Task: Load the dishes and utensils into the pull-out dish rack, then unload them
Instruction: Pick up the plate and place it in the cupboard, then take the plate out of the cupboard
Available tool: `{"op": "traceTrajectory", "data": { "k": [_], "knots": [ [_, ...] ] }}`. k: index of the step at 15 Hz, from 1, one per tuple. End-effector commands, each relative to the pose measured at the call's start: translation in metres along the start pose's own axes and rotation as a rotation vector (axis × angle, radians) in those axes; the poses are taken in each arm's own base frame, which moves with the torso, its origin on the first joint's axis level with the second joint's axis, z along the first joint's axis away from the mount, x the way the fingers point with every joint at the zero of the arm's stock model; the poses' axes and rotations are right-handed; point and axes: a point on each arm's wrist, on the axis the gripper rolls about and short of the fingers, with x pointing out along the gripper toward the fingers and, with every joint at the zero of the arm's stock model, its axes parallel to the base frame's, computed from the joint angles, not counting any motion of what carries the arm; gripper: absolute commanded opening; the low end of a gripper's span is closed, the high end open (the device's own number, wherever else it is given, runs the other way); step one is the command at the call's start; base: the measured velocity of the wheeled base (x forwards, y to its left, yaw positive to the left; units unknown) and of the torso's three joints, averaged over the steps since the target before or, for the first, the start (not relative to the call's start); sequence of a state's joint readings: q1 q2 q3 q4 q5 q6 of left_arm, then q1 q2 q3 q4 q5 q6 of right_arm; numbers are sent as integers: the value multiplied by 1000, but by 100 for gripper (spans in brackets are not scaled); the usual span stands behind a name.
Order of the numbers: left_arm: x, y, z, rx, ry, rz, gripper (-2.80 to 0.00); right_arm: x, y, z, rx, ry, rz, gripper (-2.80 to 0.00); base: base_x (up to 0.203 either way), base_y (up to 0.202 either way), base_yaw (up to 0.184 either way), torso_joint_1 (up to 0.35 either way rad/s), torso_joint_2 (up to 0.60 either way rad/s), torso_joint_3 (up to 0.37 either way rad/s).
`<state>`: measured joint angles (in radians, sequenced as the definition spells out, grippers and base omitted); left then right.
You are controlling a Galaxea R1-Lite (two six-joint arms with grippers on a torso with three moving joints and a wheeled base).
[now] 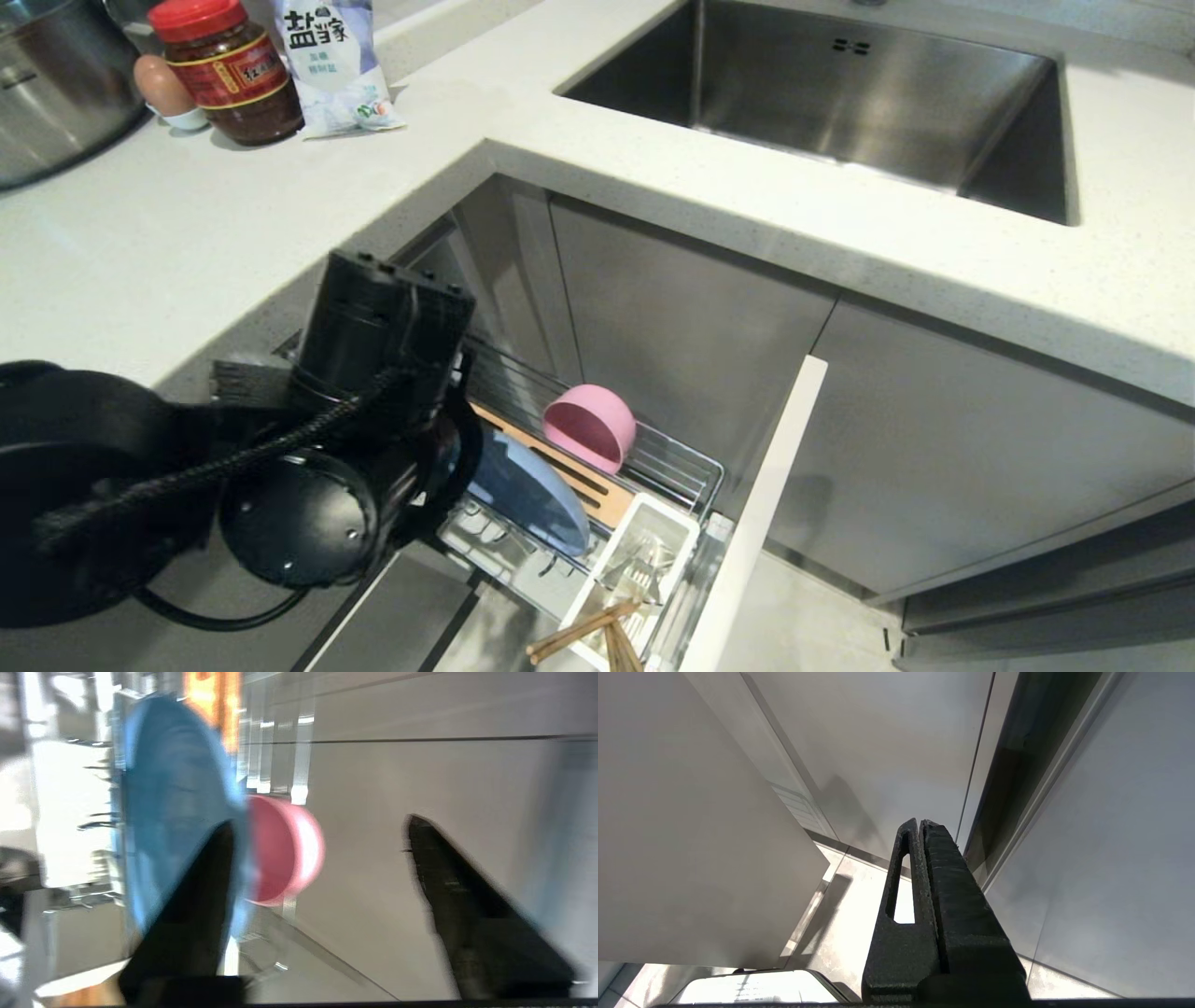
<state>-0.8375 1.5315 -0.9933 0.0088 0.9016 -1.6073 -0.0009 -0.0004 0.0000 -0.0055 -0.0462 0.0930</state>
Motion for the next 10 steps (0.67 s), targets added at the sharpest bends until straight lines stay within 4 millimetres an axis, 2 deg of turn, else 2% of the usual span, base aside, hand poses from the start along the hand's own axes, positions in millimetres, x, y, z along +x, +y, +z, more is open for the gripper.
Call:
{"op": "traceTrajectory", "data": {
  "k": [1, 5, 7, 10],
  "knots": [
    [-30, -18, 21, -55, 1, -72, -280, 0, 0, 0, 1, -5, -2, -280, 0, 0, 0, 0, 0, 0],
    [-54, -41, 48, -63, -84, -139, -280, 0, 0, 0, 1, -5, 0, -280, 0, 0, 0, 0, 0, 0],
    [-75, -61, 78, -103, -100, -213, -280, 0, 0, 0, 1, -5, 0, -280, 0, 0, 0, 0, 0, 0],
    [-107, -87, 137, -139, -191, -333, -280, 0, 0, 0, 1, -5, 0, -280, 0, 0, 0, 0, 0, 0]
  ]
}}
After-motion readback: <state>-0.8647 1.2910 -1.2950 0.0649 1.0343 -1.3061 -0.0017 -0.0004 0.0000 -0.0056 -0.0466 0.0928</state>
